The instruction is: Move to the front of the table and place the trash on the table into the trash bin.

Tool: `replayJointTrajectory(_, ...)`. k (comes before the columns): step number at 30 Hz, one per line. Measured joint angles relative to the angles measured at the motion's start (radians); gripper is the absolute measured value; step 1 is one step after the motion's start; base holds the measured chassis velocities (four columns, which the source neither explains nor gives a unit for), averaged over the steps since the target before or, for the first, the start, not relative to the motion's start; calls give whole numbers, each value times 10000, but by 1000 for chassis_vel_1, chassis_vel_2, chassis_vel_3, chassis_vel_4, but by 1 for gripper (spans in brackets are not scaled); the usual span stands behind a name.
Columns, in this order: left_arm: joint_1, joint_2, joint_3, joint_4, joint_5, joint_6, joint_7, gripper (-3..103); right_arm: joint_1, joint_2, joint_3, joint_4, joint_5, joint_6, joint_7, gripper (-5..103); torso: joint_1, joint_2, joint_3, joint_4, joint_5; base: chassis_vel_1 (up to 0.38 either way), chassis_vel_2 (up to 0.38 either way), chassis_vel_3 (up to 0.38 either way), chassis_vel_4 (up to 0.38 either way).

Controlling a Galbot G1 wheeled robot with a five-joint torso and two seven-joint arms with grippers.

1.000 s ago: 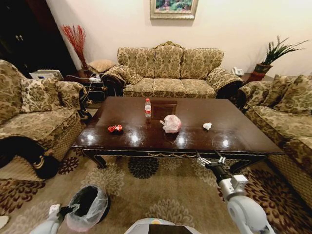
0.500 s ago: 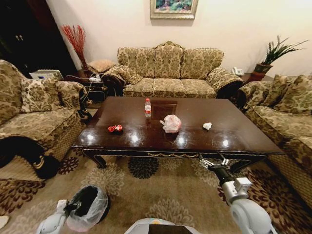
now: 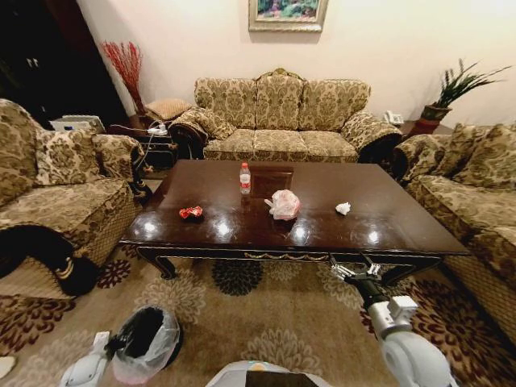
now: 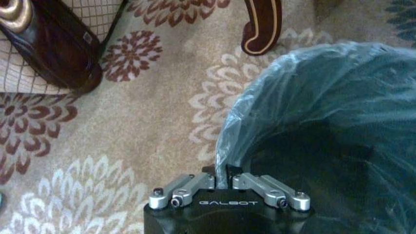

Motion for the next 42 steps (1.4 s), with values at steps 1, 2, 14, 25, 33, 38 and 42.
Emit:
replayJointTrajectory(1,-11,-3,-13,43,-10,-44,7,7,6,4,-7,0,0,7,0,100,0,0,0,0,-5,0,0,0,0)
replayJointTrajectory(2,-11,-3,-13,43,-10,-44,7,7,6,4,-7,0,0,7,0,100,0,0,0,0,-5,0,0,0,0)
replayJointTrajectory(14,407,-28,-433,-313,-280,-496,-157,4,274,-15,-76,-159,110,86,-9,100,1,0,0,-5,-1,0,0,0,0)
replayJointTrajectory(25,2417,-50,-1928,-2221,-941,-745,-440,2,1041,93,-412,-301,315,346,-308,100,1,0,0,-2,-14,0,0,0,0)
replayJointTrajectory(33,4009,-854,-4171,-4140,-2014,-902,-539,2,1697,-33,-571,-909,979,587,-651,100,0,-1,0,4,-5,0,0,0,0)
replayJointTrajectory(38,4997,-1471,-5328,-6112,-3236,-887,-522,2,1819,-75,-443,-1107,1481,834,-881,100,0,0,0,4,4,0,0,0,0)
replayJointTrajectory(42,5369,-1654,-5768,-7790,-3877,-657,-560,2,1554,192,-143,-1074,1557,1321,-892,100,1,0,0,-6,-3,0,0,0,0)
